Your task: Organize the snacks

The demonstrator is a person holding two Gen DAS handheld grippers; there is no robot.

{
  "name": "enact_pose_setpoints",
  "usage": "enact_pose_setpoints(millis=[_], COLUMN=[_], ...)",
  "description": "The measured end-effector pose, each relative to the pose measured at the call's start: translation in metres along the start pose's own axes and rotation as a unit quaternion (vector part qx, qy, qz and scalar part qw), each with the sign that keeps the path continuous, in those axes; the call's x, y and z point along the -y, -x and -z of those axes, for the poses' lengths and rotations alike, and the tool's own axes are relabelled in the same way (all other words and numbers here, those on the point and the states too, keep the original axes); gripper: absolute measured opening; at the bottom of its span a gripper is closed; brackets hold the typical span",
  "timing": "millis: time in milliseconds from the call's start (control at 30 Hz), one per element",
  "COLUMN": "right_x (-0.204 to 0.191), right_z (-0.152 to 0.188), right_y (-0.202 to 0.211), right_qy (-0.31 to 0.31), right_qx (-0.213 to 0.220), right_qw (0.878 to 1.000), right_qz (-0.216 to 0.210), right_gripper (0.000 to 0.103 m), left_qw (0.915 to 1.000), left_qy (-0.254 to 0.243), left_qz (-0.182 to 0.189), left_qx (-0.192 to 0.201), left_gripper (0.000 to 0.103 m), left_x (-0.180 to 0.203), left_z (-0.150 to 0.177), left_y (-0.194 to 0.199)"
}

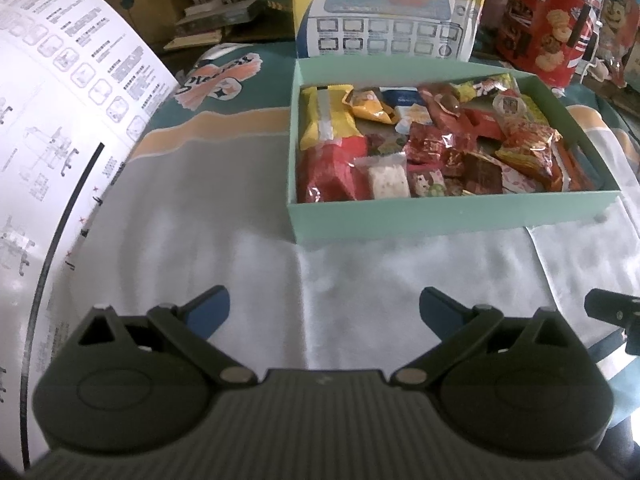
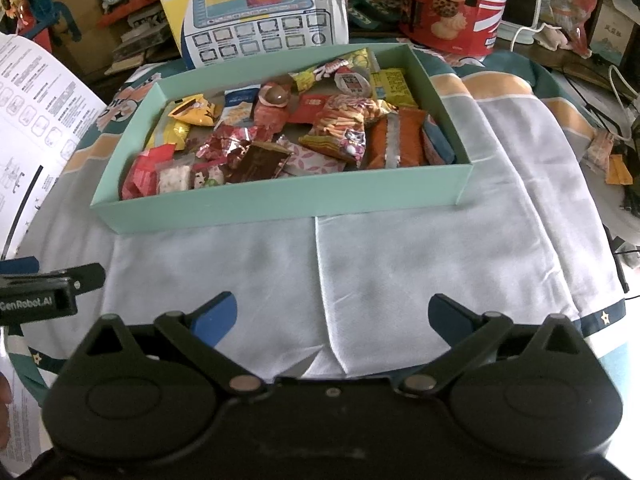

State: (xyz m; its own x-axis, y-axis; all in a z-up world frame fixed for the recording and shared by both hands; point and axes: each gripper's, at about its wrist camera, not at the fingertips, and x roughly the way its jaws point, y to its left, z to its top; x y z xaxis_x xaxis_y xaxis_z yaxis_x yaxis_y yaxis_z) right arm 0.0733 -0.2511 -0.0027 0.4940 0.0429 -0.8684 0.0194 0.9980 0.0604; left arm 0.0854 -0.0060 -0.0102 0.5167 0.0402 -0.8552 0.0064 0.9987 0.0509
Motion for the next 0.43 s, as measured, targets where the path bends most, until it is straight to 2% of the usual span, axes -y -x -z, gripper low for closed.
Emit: enact_pose_setpoints(millis=[433], right_x=[0.0], right_z=[-0.001], right_y=[0.0009], right_qy=[0.002], right_qx=[0.006], right_qw=[1.0], right_qz=[0.005], right_gripper=[0.103], left_qw=[0.9999], left_qy=[-0.008], left_qz=[-0.009], left_qx=[0.01], left_gripper=[0.103], left_x=[0.0007], left_z=[0.0015], left_y=[0.0025])
